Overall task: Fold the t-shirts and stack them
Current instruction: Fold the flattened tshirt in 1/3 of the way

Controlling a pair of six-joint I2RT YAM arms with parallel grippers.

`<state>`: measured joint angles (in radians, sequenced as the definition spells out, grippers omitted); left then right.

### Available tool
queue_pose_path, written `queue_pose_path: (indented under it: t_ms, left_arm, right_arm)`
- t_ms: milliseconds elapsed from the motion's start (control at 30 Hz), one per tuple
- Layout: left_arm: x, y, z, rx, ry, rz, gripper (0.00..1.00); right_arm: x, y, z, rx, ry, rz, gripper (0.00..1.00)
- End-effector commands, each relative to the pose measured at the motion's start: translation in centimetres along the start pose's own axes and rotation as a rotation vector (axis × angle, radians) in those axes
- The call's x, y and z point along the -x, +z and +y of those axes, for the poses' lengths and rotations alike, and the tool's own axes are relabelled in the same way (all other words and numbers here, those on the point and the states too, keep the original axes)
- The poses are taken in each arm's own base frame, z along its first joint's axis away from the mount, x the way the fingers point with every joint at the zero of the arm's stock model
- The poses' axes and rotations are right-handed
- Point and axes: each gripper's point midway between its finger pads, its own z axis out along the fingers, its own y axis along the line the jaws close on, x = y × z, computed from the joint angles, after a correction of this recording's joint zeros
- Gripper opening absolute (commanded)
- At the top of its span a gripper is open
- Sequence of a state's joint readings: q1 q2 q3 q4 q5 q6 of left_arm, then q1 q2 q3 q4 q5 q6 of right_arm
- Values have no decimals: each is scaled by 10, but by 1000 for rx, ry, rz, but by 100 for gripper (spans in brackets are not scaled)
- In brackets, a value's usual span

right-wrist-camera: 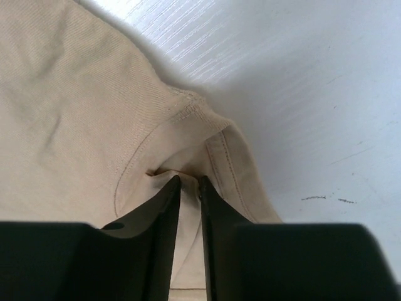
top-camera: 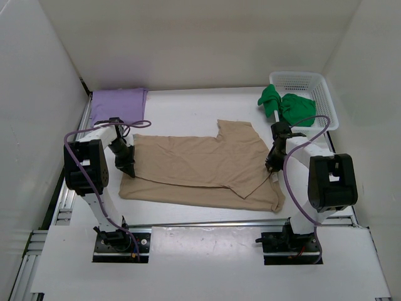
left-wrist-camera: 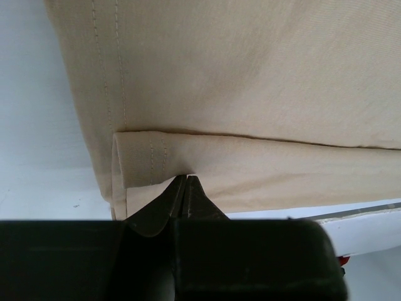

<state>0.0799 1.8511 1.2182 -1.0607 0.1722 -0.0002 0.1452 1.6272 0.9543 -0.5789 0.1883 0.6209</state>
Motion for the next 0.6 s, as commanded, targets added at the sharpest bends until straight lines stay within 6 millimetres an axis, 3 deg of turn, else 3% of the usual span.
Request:
queue_pose_path:
  t_ms: [0, 167, 300, 567]
  left_arm:
    - [5, -8, -3, -1, 14, -49, 11]
    - [5, -8, -3, -1, 14, -49, 11]
    - [5, -8, -5, -10, 14, -49, 11]
    - [13, -11, -10, -38, 18, -66, 11]
  right_arm:
    - [10, 1, 3, -1, 1, -23, 19]
    - [9, 0, 4, 14, 18, -11, 0]
    - [10, -9, 8, 47, 21, -19, 0]
    - [31, -30, 27, 120, 64, -43, 0]
